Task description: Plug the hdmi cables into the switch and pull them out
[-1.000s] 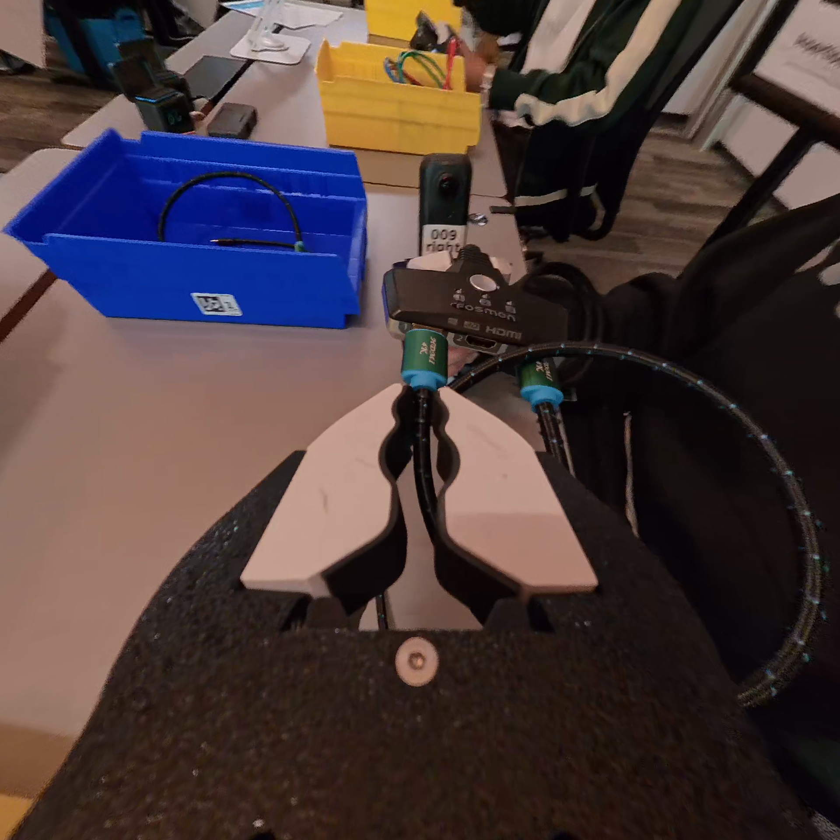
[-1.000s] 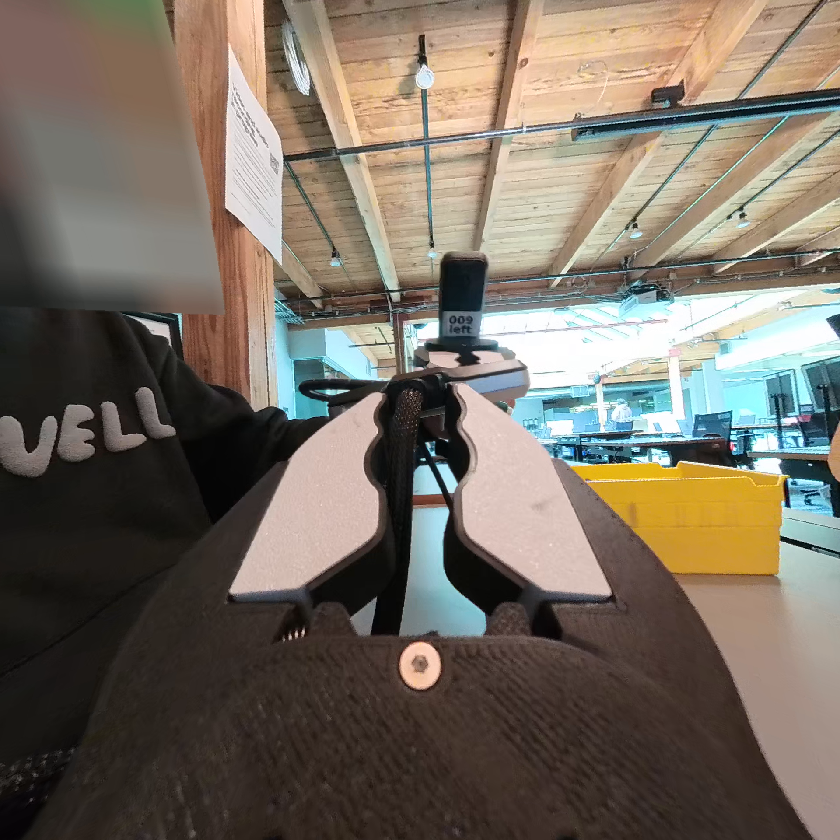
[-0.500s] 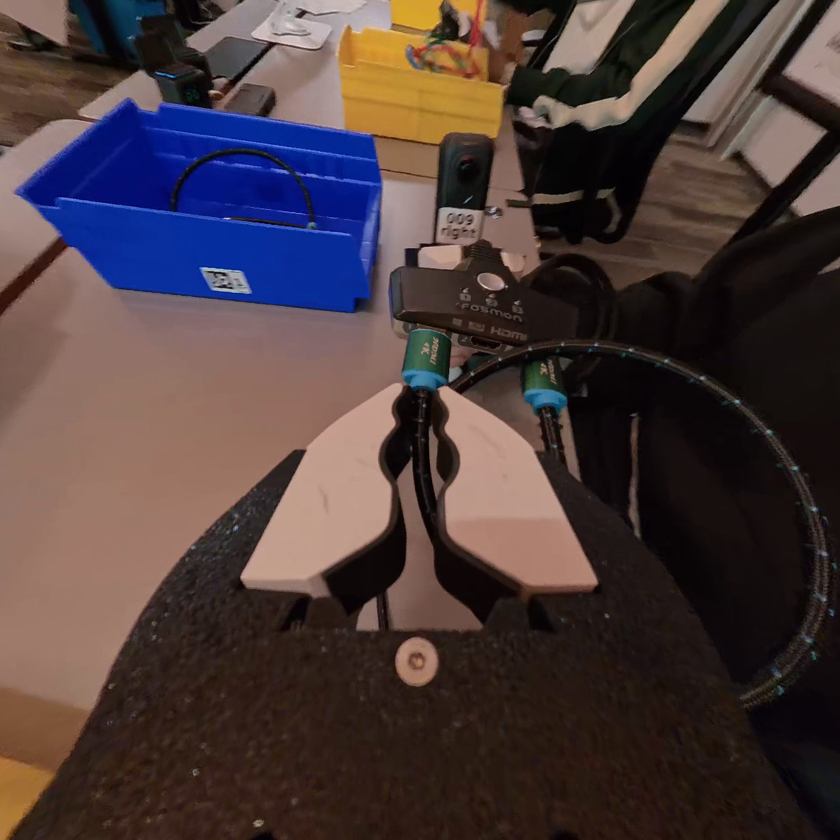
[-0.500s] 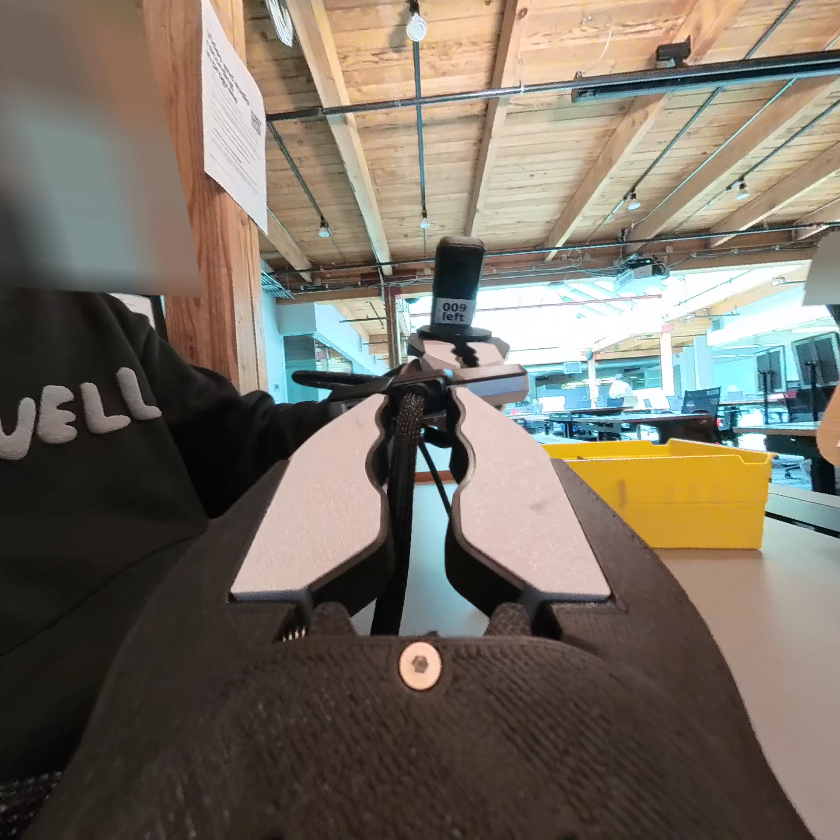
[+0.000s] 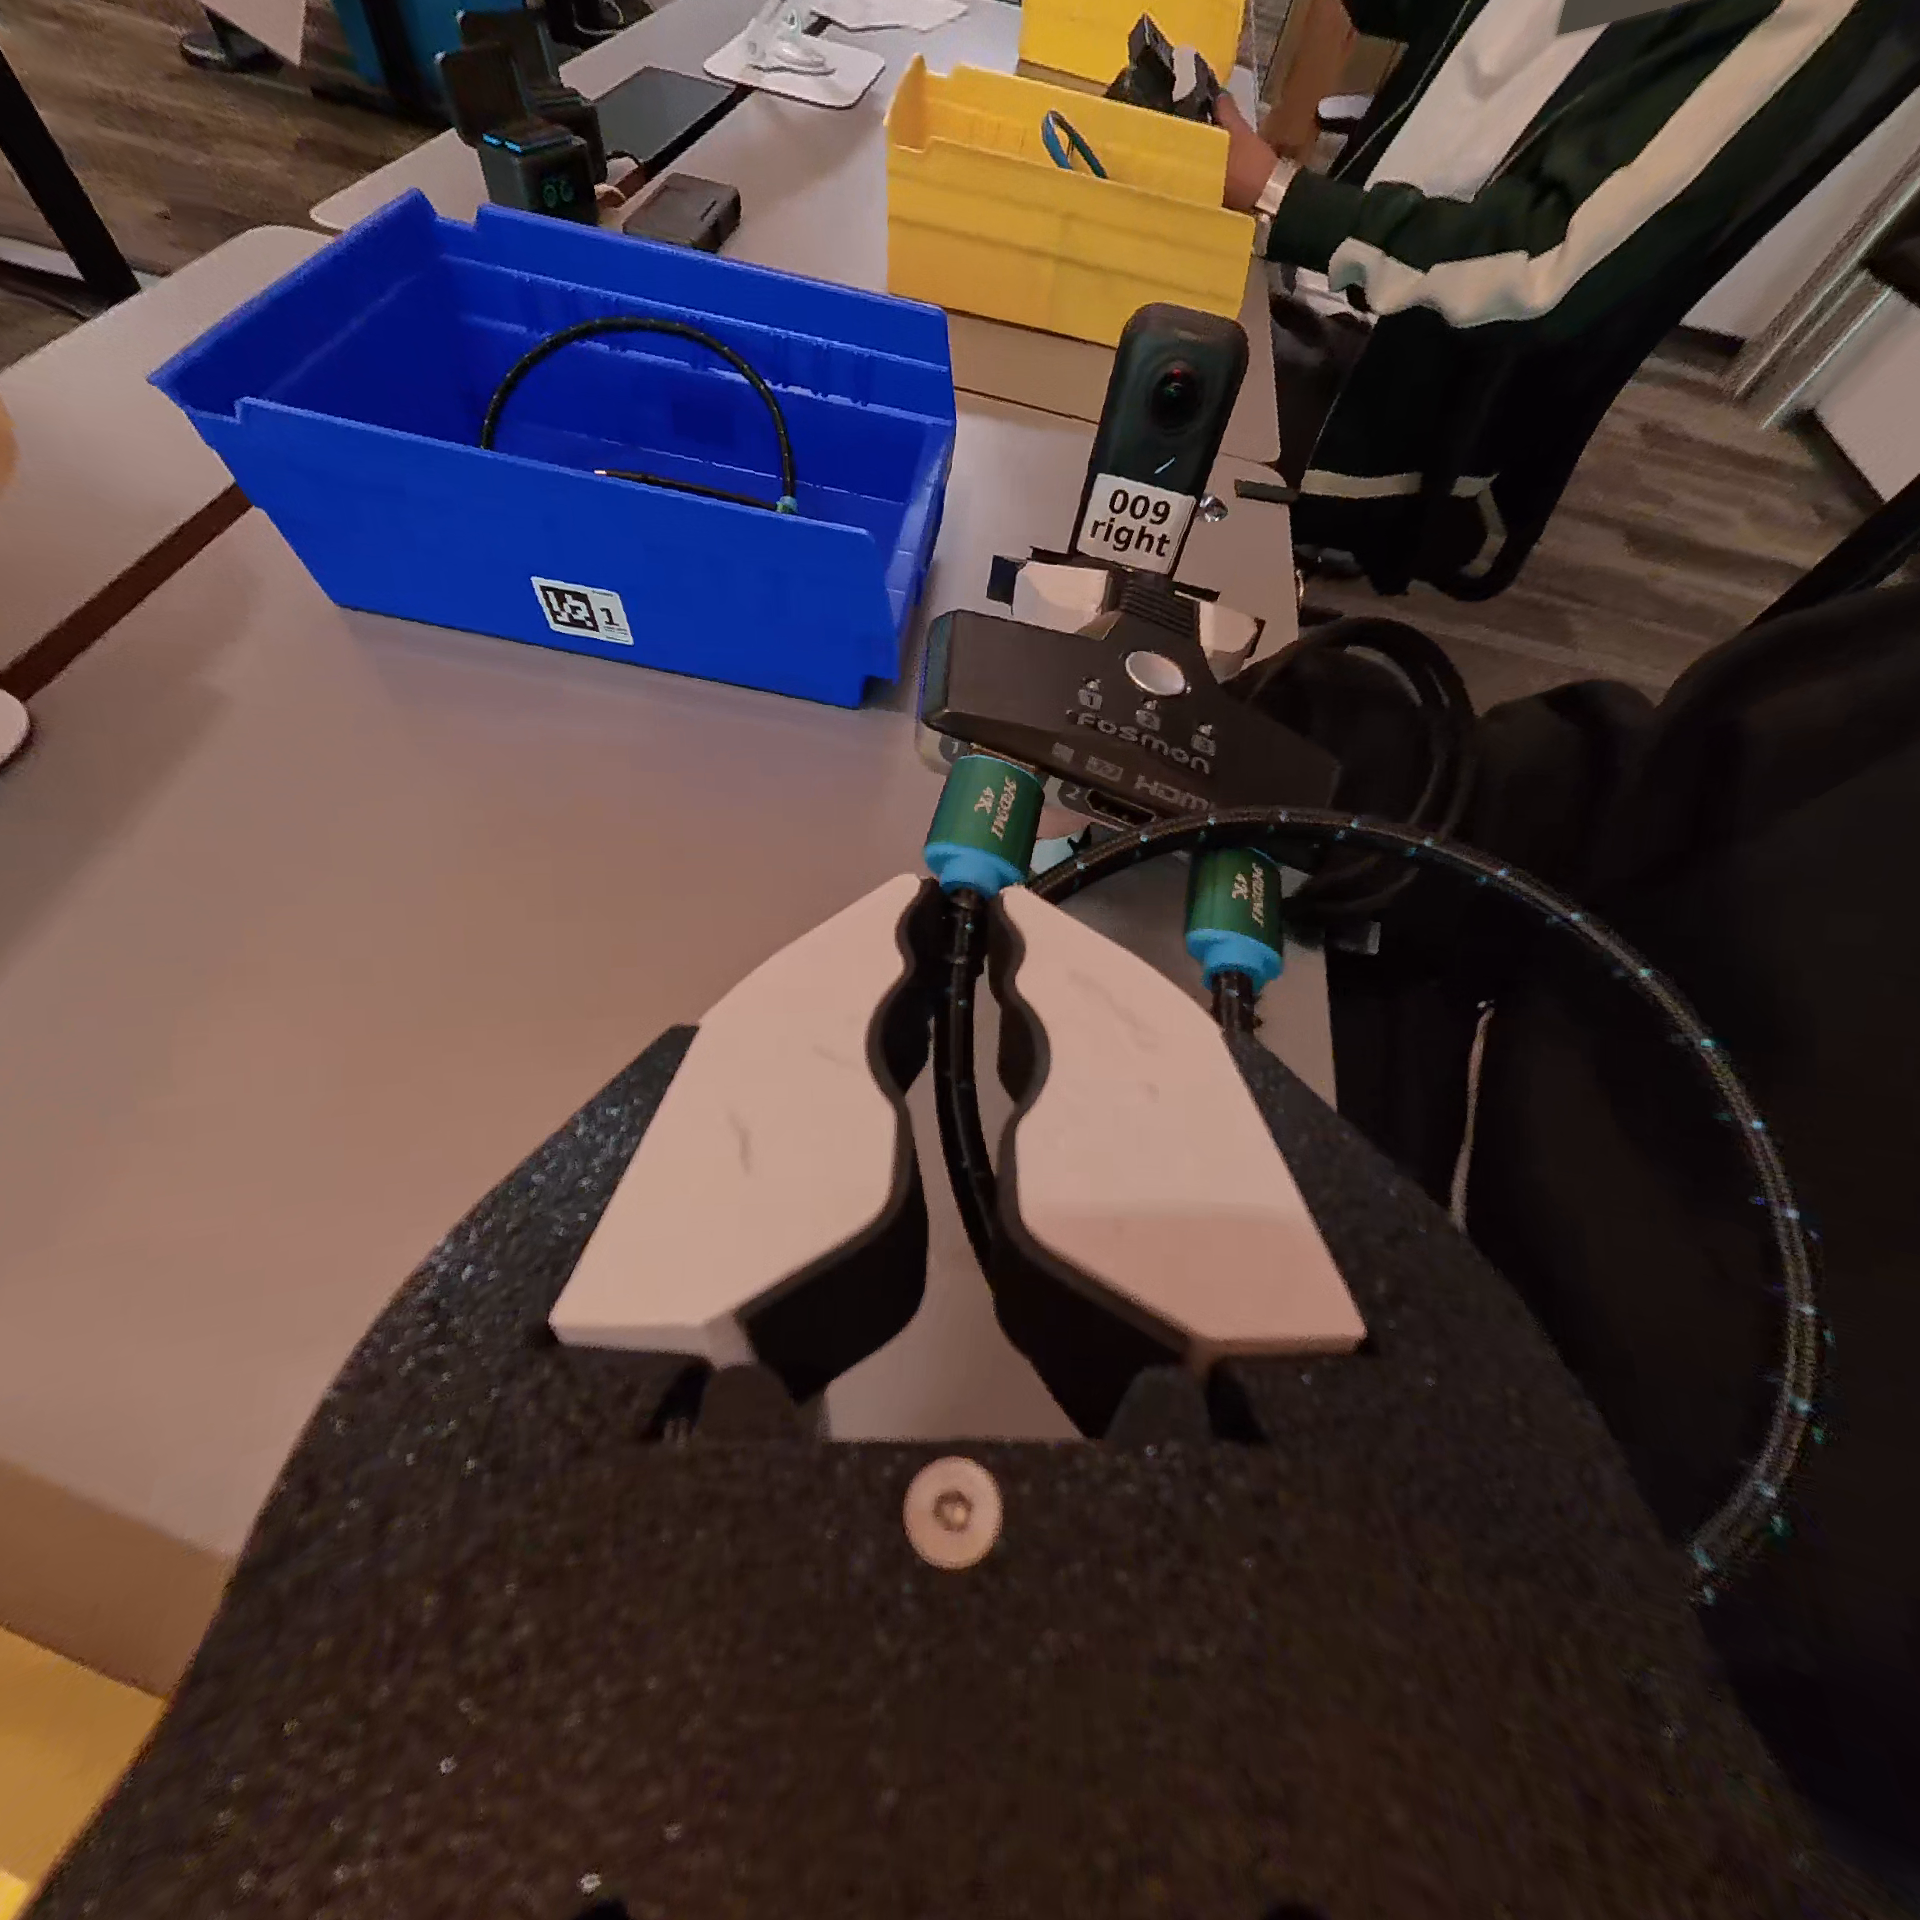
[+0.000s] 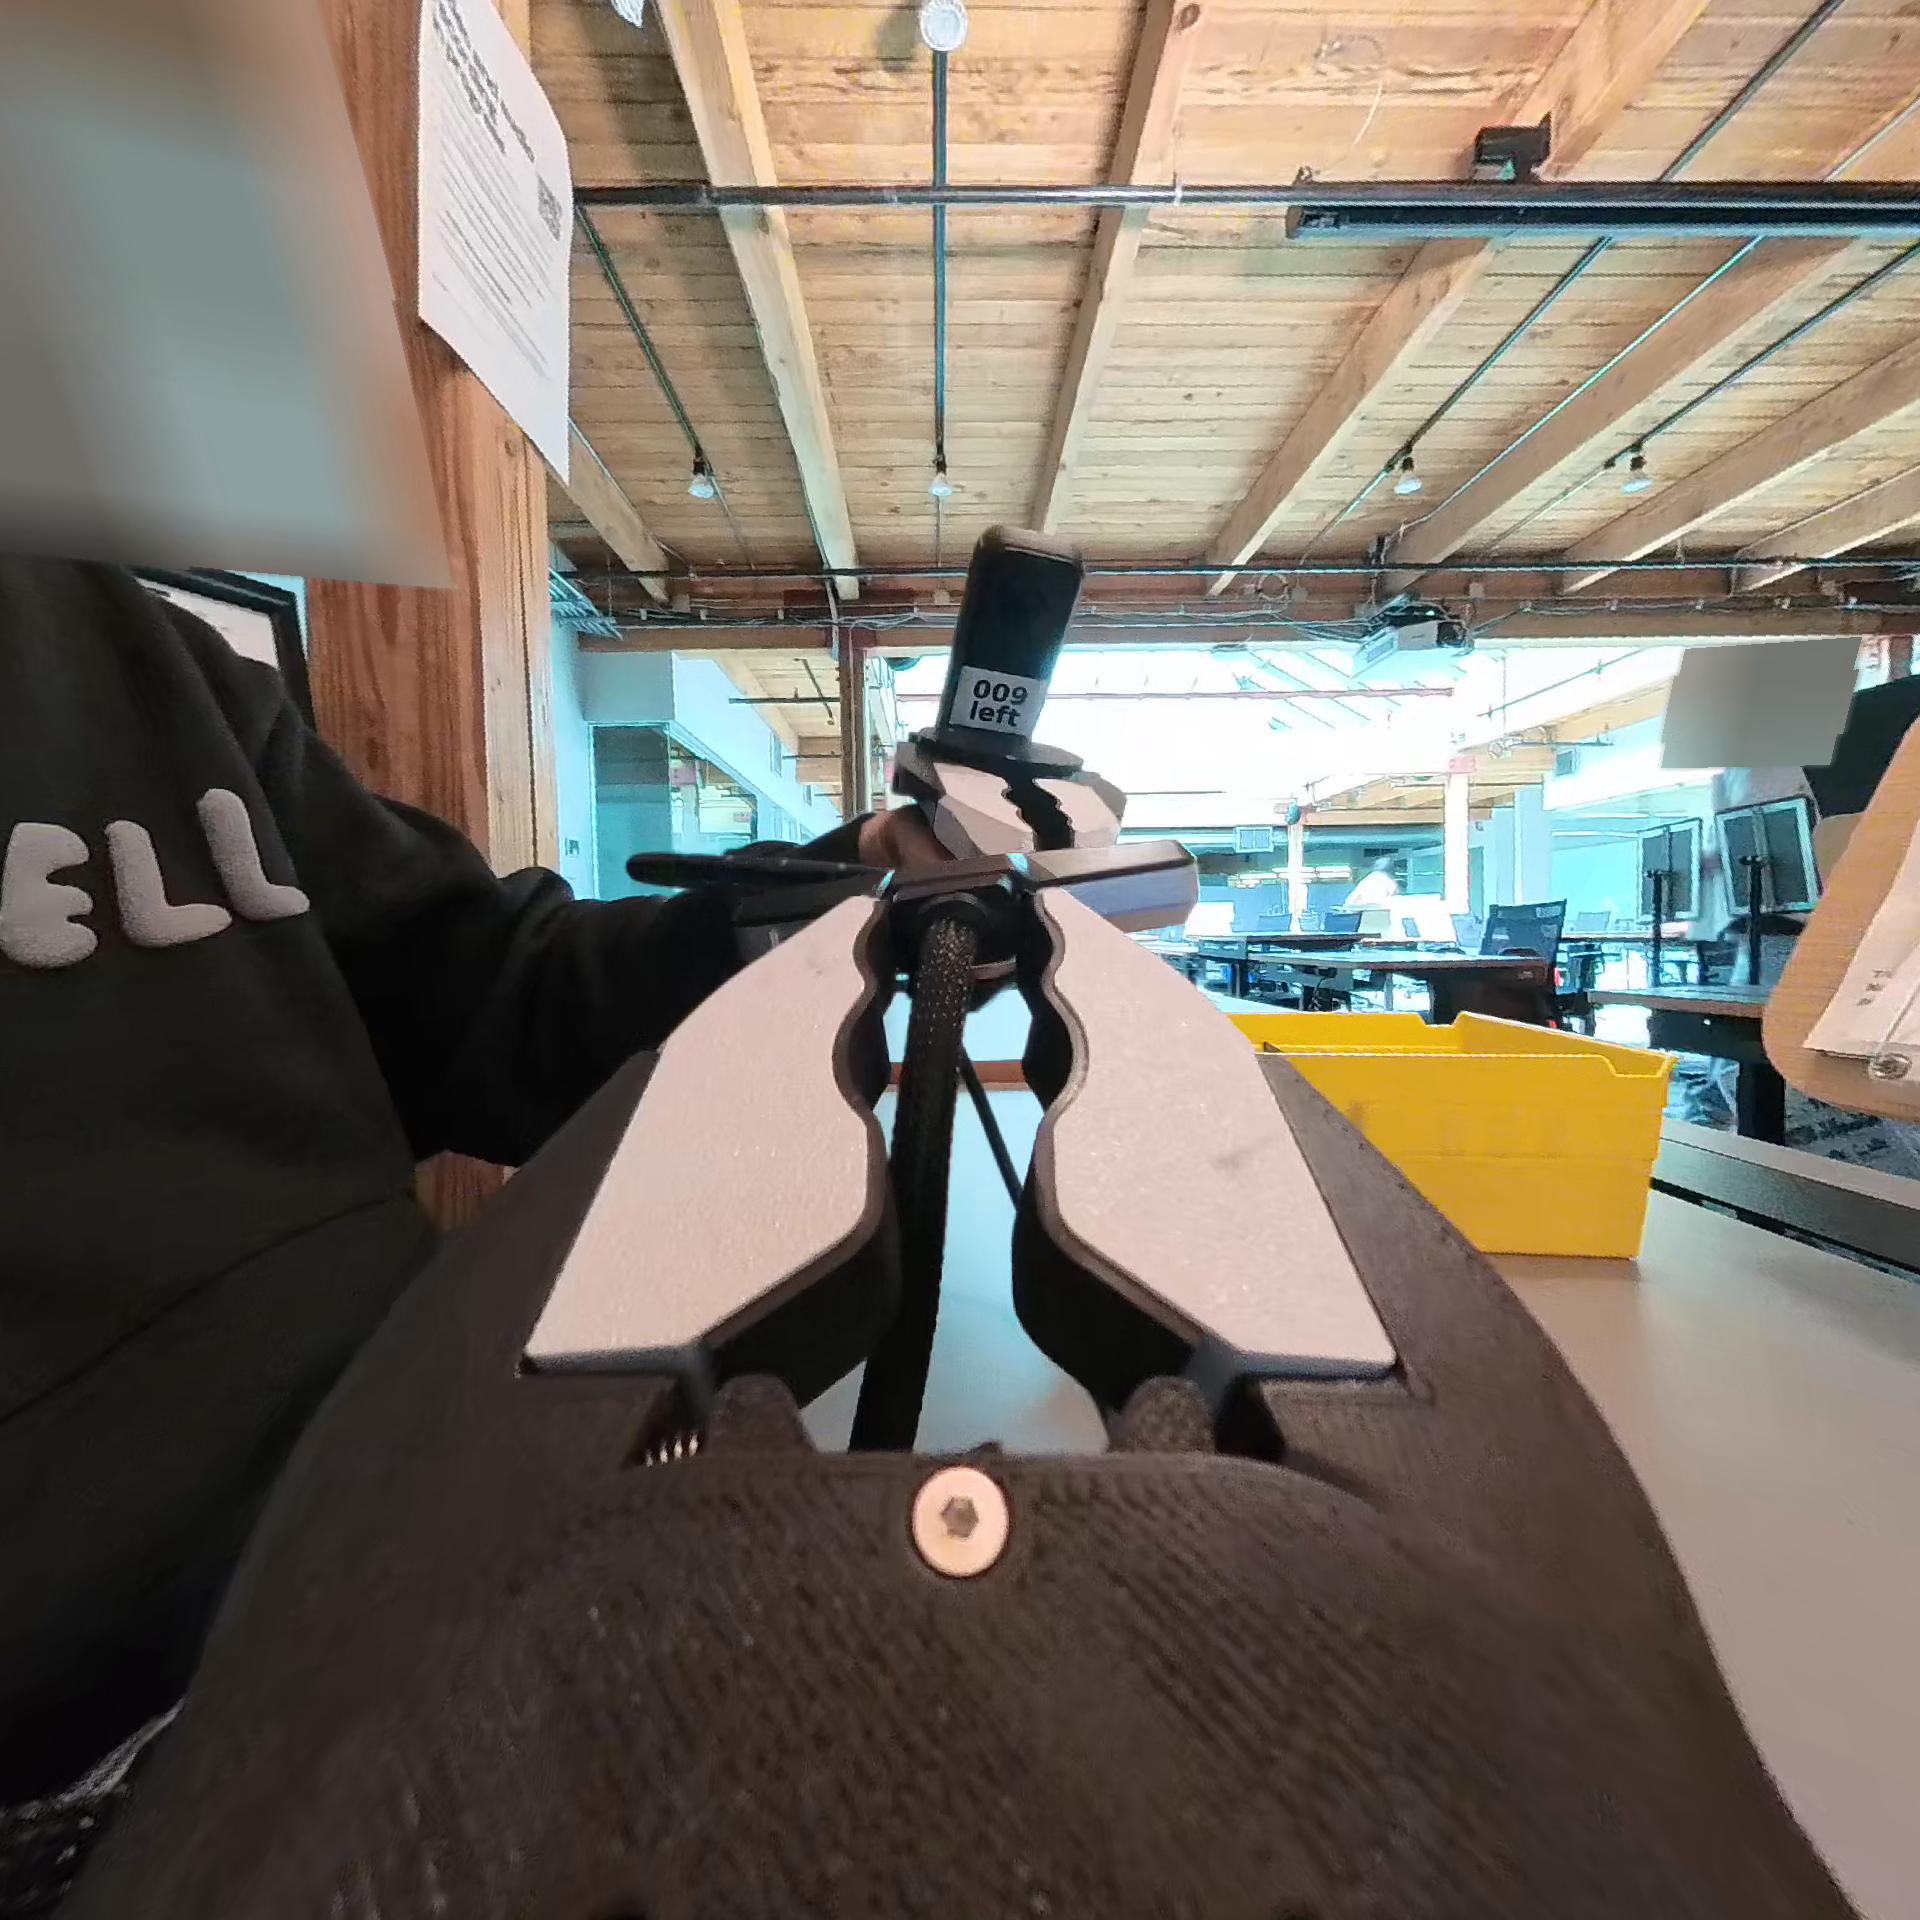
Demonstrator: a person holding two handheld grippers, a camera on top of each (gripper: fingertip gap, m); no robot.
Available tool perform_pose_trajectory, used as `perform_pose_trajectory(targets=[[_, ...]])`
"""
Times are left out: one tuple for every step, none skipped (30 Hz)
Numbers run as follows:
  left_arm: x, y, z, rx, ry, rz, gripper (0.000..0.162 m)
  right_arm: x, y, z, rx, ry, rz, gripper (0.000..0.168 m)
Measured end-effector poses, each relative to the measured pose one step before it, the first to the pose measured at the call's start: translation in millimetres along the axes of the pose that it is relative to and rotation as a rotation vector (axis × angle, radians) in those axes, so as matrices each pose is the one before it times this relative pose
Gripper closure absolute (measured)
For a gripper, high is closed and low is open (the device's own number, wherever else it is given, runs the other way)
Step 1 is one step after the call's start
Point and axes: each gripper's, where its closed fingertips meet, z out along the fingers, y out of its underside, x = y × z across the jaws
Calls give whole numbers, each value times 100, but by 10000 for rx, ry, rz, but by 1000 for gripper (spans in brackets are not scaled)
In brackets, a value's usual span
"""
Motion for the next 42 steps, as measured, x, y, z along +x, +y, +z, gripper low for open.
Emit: perform_pose_trajectory(targets=[[50,41,-45,-49,-43,247,154,-70,-52,47,40,-35,-5,145],[37,21,-13,-62,-45,138,154,-61,-87,43,73,-16,-33,145],[15,9,17,-62,-24,-19,154,-1,-146,33,143,4,17,145],[-66,-41,45,4,-40,-154,154,83,-168,37,177,82,-68,145],[-75,-125,47,102,-8,-314,154,47,-146,2,144,60,-109,145],[8,-142,65,120,66,-398,154,64,-149,-47,92,67,-155,145],[91,-105,75,101,96,-279,154,16,-175,-79,113,23,-156,145],[181,-70,62,81,110,-88,154,-131,-156,-84,93,-119,-39,145],[182,-88,49,56,74,-48,154,-73,-123,-31,46,-20,-86,145],[137,-94,52,23,36,-77,154,-171,-163,-4,141,-90,-8,145],[97,-116,-4,27,1,-17,154,84,-56,-11,77,38,137,145],[-3,-74,-15,-9,-59,83,154,1,33,2,33,-29,133,145],[3,23,-31,-76,-45,185,154,-92,88,14,-47,-117,277,145],[-104,7,-47,-86,-201,444,154,117,187,10,-97,45,166,145],[-158,4,-16,-118,-378,792,154,97,56,3,28,14,245,145],[-16,67,-14,-226,-339,896,154,35,-8,-23,68,-31,289,145],[-50,121,-20,-338,-300,714,154,75,121,20,-45,66,88,145],[-40,165,25,-371,-218,566,154,3,77,-2,-18,-16,67,145],[77,60,45,-182,-43,421,155,-38,-104,-42,89,-77,200,145],[54,-193,48,140,34,164,155,30,-224,-70,182,-17,189,145],[-86,-556,14,541,15,-121,155,2,-379,-55,313,-26,142,145],[-80,-800,-13,808,104,-396,154,-133,-476,-25,406,-127,184,145],[-95,-488,67,591,87,-428,154,2,-235,28,230,19,51,144],[-172,226,116,52,-29,-183,154,212,158,-75,-129,151,-35,145],[-92,537,122,-248,-16,-128,154,57,249,-107,-243,46,-52,145],[70,233,131,-71,56,-132,154,-301,-81,-36,14,-175,-49,144],[221,-168,129,191,137,-191,154,-357,-353,-21,210,-205,-73,144],[252,-327,135,216,166,-271,154,-190,-449,-49,237,-96,-247,145],[146,-292,116,116,40,-88,154,50,-272,-95,110,21,-113,145],[116,-164,54,-42,-82,278,154,88,-115,-111,-2,11,-81,145],[200,-42,-8,-173,-60,428,154,-76,-64,-48,-79,-29,-221,145],[227,-70,-71,-151,-22,327,154,-216,-76,-3,-36,-95,-219,145],[219,-84,-93,-91,20,171,153,-117,-72,5,60,-71,-28,146],[50,-47,-96,-53,-40,45,153,47,15,15,43,21,0,146],[-40,58,-115,-49,-57,-5,153,29,57,24,-37,20,-67,145],[-38,163,-112,-89,-30,-57,153,18,70,26,-77,11,-79,146],[-20,205,-67,-117,-40,-95,153,30,48,18,-43,25,-81,146],[-28,155,-75,-92,-58,-58,153,-27,51,12,-47,-17,-39,146],[5,87,-93,-45,-52,-11,153,-44,0,21,10,-19,-29,146],[45,39,-72,2,3,-35,153,-84,33,26,-10,-53,-2,146],[114,56,-91,-14,96,-140,154,-102,28,23,-9,-76,40,146],[85,87,-41,-66,133,-273,154,-108,121,52,-69,-77,68,145]])
